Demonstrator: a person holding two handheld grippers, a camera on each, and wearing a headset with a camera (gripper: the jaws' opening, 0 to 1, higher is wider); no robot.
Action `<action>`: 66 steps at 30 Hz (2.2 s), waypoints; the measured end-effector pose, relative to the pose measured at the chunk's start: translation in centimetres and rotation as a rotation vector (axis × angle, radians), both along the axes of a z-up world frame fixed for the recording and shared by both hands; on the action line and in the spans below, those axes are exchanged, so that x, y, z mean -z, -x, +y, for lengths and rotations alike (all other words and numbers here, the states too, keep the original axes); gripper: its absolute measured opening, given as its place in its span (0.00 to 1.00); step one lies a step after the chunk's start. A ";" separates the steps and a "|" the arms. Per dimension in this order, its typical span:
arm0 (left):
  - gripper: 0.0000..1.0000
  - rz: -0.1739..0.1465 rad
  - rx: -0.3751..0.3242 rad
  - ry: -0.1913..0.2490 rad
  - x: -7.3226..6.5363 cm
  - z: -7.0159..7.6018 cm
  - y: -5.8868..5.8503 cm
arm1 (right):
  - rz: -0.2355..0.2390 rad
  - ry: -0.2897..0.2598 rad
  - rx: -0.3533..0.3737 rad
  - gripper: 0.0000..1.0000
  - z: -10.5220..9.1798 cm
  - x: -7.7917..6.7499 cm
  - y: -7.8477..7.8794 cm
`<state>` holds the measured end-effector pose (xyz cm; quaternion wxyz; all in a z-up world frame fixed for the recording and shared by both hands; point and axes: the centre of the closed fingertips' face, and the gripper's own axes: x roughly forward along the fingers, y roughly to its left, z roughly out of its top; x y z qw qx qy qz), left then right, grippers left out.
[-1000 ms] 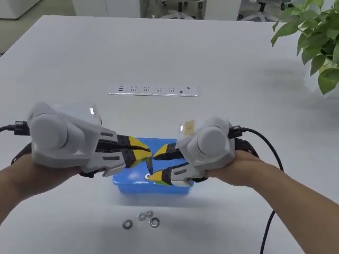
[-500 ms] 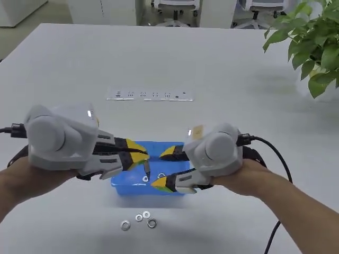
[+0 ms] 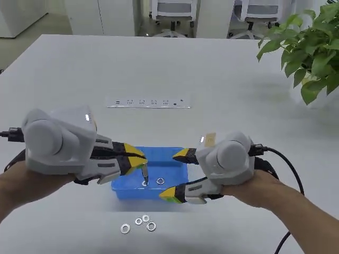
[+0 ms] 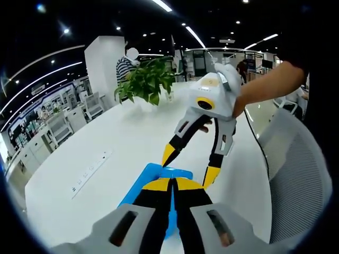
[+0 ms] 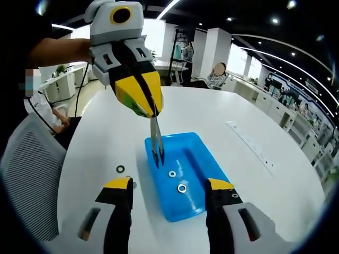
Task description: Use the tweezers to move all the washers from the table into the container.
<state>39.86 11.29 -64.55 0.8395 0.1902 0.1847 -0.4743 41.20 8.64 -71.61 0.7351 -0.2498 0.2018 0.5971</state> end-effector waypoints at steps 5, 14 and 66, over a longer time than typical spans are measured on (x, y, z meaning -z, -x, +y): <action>0.05 -0.007 -0.001 -0.002 -0.5 0.1 0.4 | 0.005 -0.015 0.039 0.67 -0.6 -0.2 0.0; 0.05 -0.018 0.001 0.002 -1.5 0.0 1.1 | 0.004 -0.027 0.079 0.83 -1.4 -0.4 0.5; 0.05 0.091 0.084 0.009 3.0 -2.3 5.1 | 0.078 -0.005 0.162 1.00 -4.3 2.5 2.8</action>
